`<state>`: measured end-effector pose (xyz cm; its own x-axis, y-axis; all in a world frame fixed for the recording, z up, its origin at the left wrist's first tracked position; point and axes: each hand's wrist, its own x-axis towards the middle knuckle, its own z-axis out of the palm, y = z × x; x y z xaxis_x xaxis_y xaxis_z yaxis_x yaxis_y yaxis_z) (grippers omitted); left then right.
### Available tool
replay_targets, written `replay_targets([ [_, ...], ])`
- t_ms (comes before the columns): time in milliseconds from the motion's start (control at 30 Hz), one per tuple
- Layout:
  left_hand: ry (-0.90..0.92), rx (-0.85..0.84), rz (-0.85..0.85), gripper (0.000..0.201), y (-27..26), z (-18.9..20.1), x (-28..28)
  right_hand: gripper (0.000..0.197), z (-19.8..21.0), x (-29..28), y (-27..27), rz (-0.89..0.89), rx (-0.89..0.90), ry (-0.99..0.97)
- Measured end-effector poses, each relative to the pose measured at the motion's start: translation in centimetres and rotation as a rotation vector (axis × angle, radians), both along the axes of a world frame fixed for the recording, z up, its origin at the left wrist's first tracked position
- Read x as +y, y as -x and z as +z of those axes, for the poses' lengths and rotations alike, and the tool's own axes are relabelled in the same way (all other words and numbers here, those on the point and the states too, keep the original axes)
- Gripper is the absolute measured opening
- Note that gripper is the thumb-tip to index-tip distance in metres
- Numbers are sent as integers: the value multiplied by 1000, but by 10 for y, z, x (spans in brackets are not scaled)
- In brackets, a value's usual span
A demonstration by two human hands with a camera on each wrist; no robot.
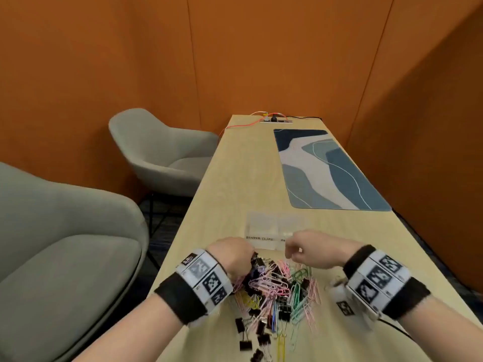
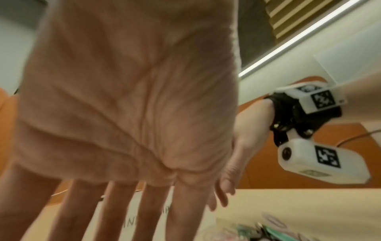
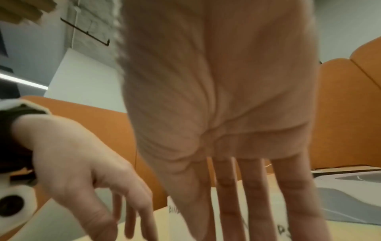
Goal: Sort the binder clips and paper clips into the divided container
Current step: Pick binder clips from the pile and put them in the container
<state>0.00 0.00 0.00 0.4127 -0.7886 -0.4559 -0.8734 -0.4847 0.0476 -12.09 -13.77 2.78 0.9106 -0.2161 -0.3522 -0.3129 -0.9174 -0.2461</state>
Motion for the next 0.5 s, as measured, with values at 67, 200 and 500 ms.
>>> replay_targets([
  [67,39,-45,-5,32,4,2,0,30,-4,9,-7,-24,-26,15],
  [200,123,-23,-41,52,14,2,0,51,-17,32,-16,-23,-39,62],
  [500,282,-45,-4,37,11,-8,9,39,-34,37,-2,-64,-131,102],
])
